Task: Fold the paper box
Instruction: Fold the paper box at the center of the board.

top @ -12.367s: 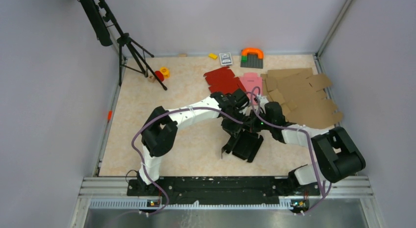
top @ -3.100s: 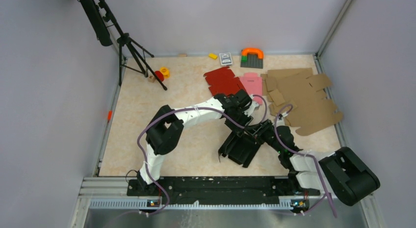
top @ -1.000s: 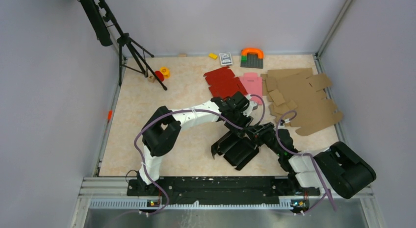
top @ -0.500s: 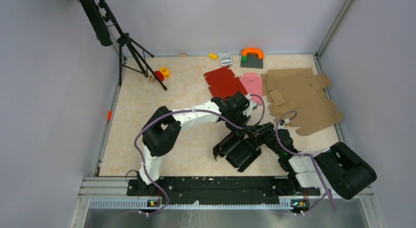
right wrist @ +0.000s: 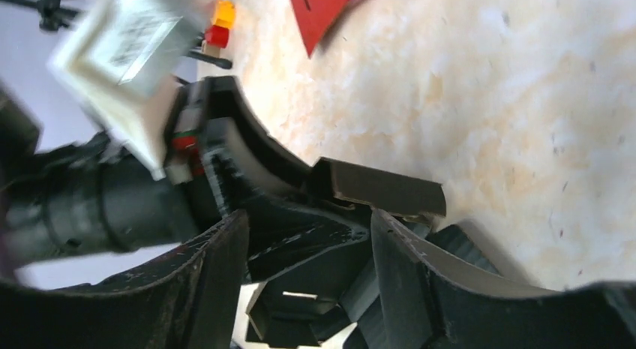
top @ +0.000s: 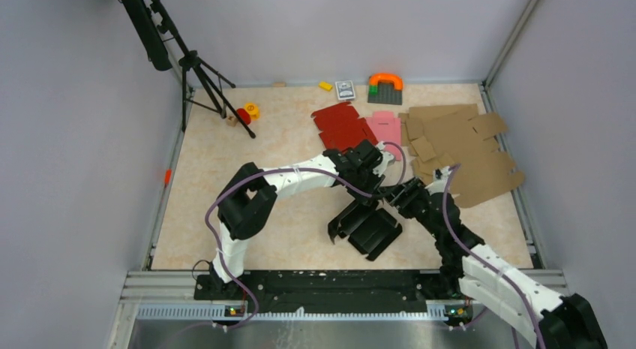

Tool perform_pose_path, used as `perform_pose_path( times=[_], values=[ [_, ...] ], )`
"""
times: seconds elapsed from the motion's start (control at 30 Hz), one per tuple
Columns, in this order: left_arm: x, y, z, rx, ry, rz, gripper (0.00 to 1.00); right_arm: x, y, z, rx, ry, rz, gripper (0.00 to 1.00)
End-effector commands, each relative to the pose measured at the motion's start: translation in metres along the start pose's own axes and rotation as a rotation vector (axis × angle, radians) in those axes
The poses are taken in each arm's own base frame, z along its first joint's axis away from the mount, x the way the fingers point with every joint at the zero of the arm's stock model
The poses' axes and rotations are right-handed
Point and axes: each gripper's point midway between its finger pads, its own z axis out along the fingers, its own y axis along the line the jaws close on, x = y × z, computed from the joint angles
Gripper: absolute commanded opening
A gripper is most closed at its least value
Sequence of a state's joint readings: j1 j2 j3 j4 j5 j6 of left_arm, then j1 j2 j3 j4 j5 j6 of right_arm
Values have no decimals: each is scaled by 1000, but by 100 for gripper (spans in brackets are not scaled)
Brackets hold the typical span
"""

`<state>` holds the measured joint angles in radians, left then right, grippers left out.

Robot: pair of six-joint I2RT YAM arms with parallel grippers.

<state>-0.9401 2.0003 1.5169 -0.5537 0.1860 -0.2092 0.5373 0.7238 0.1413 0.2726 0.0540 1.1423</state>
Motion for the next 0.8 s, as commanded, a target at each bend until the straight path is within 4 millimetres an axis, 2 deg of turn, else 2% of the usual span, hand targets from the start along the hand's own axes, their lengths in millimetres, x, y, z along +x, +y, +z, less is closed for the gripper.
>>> perform_pose_path(
  times=[0.0,0.07,0.17,0.27,0.4,0.5,0.63,0.77],
  values=[
    [-46,-16,-15,33,-159,63,18,-15,6,-18,-5,-19,-436,62],
    [-45,-14,-16,23,-149,77,18,-21,8,-23,-10,-30,-538,67],
    [-42,-7,-19,-16,-120,104,18,-25,-6,-26,75,-3,-599,73],
    [-37,4,-24,-72,-83,131,19,-28,-16,-24,146,19,-610,70],
    [-29,14,-29,-126,-25,161,19,-13,-19,-18,75,76,-671,67],
    [-24,20,-30,-151,16,191,19,1,-10,-15,-90,52,-696,67],
    [-20,19,-30,-135,55,227,19,-6,3,-11,-180,-34,-720,64],
    [-17,27,-32,-165,84,264,20,-5,17,-2,-243,-34,-803,58]
  ],
)
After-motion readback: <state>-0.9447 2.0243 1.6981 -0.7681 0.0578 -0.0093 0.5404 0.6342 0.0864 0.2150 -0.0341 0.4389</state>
